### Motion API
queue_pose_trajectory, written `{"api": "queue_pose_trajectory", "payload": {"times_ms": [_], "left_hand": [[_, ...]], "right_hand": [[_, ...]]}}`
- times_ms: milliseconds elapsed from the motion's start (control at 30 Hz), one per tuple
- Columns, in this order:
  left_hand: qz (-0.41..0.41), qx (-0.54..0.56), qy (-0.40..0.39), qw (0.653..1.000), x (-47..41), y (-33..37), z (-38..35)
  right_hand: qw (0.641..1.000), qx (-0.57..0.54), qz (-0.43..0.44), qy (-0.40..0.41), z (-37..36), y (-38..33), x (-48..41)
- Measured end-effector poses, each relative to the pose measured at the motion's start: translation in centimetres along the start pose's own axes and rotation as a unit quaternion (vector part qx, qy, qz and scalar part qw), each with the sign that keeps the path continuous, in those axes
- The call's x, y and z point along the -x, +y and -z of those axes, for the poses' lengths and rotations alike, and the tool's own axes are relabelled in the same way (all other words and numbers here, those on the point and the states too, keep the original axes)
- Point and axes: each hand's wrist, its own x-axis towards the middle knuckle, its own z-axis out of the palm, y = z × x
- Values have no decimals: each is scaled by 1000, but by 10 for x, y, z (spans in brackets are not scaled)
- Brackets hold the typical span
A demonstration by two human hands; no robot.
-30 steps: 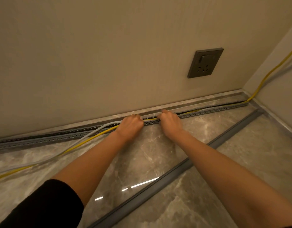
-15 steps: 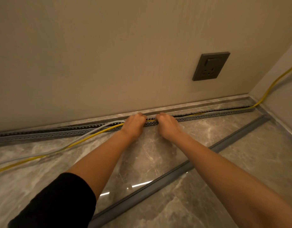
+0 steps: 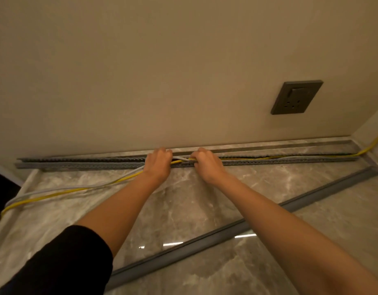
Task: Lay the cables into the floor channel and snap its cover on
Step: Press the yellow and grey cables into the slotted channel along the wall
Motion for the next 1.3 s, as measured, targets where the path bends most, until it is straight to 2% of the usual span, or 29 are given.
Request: {"api": "queue_pose_trajectory", "payload": {"times_ms": [167,333,433,600,667,767,967,1100,1167,1200,1300], "left_hand": [[-42,-39,-12,998,3,-21,-11],[-74,124,-17,989,-8,-53,-16],[-63,201,-22,977,-16,-65,-17],[-66,237,-33,969,-22,-71,-16],[-85,219,-23,972,-21,-70,-11],[-130,127,-5,983,-20,-69,-4],[-192,-6,62,979,-19,-73,-9],[-215,-10,62,975,-20,-77,-17],[-253,6,97,963,-19,-81,-17],[-285,-7,105,953,-17,-81,-14],[-303,-65,104,945,-18,-83,-19]], "right_hand": [[1000,7,-6,-10,-12,-21,-3],[998,23,-64,11,-17,-39,-6],[994,32,-103,21,-18,-51,-8],[986,39,-157,28,-18,-65,-11],[984,38,-173,26,-16,-68,-12],[982,45,-185,14,-11,-72,-14],[983,90,-161,4,-9,-78,-19],[985,102,-141,8,-11,-76,-21],[985,107,-134,10,-13,-75,-22],[985,112,-129,13,-14,-75,-21],[984,137,-109,8,-17,-75,-20]]}}
